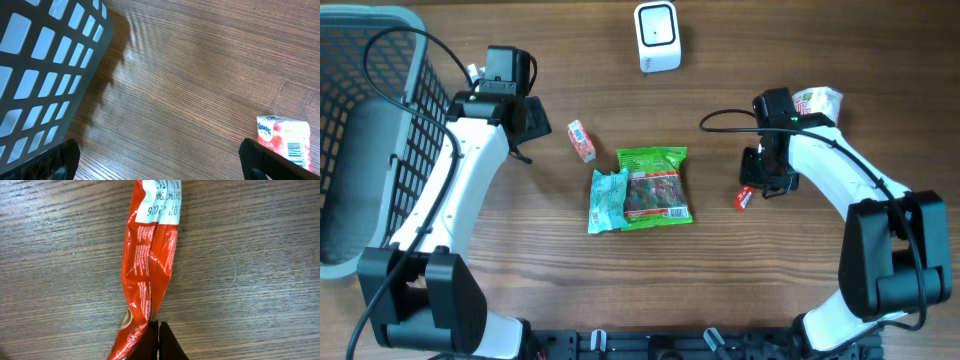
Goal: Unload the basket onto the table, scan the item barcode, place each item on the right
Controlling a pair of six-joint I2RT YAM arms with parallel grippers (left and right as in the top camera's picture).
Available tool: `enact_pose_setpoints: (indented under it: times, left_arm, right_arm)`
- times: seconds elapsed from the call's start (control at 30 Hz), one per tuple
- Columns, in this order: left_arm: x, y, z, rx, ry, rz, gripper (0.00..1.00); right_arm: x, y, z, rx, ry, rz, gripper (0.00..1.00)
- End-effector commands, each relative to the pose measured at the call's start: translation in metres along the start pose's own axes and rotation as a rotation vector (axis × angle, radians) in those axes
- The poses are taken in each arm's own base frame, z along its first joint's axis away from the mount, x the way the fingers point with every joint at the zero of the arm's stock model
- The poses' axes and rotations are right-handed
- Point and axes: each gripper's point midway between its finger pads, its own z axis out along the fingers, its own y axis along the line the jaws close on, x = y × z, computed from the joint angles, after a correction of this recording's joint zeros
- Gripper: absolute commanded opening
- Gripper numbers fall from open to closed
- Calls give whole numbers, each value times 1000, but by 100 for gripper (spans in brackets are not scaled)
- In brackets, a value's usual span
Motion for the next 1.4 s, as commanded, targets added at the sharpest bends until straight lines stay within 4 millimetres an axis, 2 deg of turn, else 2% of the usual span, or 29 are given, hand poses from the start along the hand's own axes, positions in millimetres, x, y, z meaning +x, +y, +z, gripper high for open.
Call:
enact_pose_setpoints:
  times: [0.0,0.33,0.47,0.7,0.77,0.83,0.9,0.93,1.0,1.07,1.1,1.23,1.37]
  left_arm:
    - [-2,4,-1,-11,-9,7,100]
    - [-2,4,-1,-11,-9,7,100]
    - [-2,4,-1,-12,-9,7,100]
    - [-2,4,-1,-11,-9,7,100]
    - [-2,4,-1,-11,-9,7,100]
    - [-2,4,-1,-12,-9,7,100]
    - [-2,4,-1,-11,-9,7,100]
    - [-2,4,-1,-11,-9,7,100]
    - [-2,4,-1,-11,-9,7,100]
    - [-2,4,-1,-11,-9,7,100]
    - [-2,4,-1,-11,-9,7,100]
    - [-2,4,-1,-11,-9,7,100]
    - [-2,4,-1,-11,-9,7,100]
  right_arm:
    - [-6,8,-4,-36,-19,-14,4]
    - [-8,12,0,-58,-35,-12,4]
    - [-4,23,6,-80,-48,-41,4]
    - [-1,56,17,-120,-121,-132,4]
    - [1,61,17,-121,-123,-148,4]
    - [-1,67,8,-150,-124,-157,4]
    - [-12,77,-17,-195,-151,-206,4]
    - [-22,80,-37,-211,-188,-217,4]
    - [-43,76,-68,-204,-266,-232,4]
    - [-62,67,-80,-187,-332,-215,4]
    - [-75,61,-80,-189,-367,-198,4]
    - [-99,44,-63,-176,-394,-164,4]
    - [-112,42,-30,-171,-374,-170,4]
